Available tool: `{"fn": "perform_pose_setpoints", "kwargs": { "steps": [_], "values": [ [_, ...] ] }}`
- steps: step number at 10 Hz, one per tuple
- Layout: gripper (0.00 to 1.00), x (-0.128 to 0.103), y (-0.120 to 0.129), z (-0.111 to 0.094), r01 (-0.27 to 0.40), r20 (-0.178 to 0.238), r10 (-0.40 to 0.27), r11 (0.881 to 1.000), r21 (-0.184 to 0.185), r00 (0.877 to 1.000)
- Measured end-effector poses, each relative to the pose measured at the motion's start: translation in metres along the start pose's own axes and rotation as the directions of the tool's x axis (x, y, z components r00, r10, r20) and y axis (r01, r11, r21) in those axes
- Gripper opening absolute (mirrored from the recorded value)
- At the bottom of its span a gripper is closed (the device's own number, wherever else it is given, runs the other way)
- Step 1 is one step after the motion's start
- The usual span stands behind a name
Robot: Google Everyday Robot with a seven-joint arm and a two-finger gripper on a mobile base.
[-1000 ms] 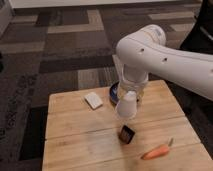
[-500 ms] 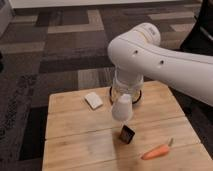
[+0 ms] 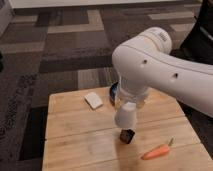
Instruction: Place the ceramic cup over the eraser
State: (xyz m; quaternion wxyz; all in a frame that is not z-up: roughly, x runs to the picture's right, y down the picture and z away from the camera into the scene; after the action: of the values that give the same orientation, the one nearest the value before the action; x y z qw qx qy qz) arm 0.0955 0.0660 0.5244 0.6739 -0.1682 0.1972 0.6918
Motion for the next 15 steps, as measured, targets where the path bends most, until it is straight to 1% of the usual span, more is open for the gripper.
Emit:
{"fn": "perform_pose_setpoints", "kwargs": {
  "steps": [4,5,6,9,11,13,14,15],
  "values": [
    [0.0,0.015,-0.02,0.014,-0.053,-0.024,0.053,0.998,-0.016,0.998],
    [0.0,0.02,-0.024,0.021,-0.056,-0.038,0.055,0.998,-0.019,0.998],
    [0.0,0.021,-0.024,0.023,-0.054,-0.041,0.053,0.998,-0.021,0.998],
    [0.0,0.027,-0.026,0.045,-0.041,-0.08,0.038,0.999,-0.025,0.996],
    [0.0,0.026,-0.035,0.066,-0.039,-0.105,0.04,0.999,0.012,0.994],
    [0.0,0.029,-0.041,0.083,-0.047,-0.13,0.052,0.998,0.045,0.99],
    [0.0,0.03,-0.039,0.094,-0.044,-0.149,0.051,0.998,0.052,0.988],
    [0.0,0.031,-0.026,0.109,-0.023,-0.177,0.03,0.999,0.043,0.984]
  ]
}}
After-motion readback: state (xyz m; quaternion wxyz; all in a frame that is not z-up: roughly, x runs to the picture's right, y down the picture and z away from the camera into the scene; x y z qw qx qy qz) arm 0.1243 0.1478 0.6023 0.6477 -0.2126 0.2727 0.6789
